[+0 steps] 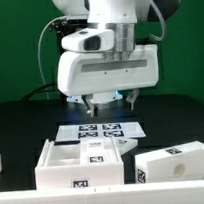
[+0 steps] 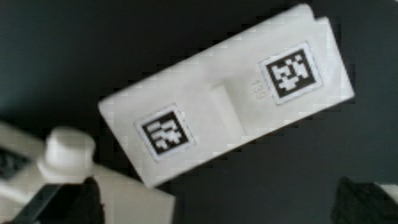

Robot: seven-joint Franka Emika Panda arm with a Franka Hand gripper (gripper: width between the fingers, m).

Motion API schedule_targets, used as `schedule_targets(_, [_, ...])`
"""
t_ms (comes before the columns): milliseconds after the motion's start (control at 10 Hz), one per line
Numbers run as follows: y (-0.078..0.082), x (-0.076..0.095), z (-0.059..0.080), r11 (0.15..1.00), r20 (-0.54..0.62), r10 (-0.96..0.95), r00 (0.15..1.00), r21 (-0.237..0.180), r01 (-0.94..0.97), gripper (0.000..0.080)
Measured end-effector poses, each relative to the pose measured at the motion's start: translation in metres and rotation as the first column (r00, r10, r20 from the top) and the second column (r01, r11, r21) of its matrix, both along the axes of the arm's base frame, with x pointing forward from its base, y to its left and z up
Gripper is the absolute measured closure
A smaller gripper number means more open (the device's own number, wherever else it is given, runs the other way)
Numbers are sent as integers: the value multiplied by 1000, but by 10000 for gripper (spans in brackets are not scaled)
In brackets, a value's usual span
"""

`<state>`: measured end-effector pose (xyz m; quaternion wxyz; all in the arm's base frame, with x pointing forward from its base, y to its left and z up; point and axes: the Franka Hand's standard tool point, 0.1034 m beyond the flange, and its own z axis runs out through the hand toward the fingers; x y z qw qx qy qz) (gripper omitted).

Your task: Assemble cabinet

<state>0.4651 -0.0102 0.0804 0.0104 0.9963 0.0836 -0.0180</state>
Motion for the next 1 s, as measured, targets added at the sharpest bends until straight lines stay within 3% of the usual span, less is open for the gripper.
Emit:
schedule_targets(200, [0,-8,3,955,-30,-293,956,36,294,151])
schedule_targets(700, [1,-9,0,823,-30,-568,823,11,568,151])
schedule_targets(800, [-1,-9,-1,776,-30,-630,776,6,630,151])
schedule_targets(1000, [-14,-13,-8,540,-18,-842,539,-30,841,151])
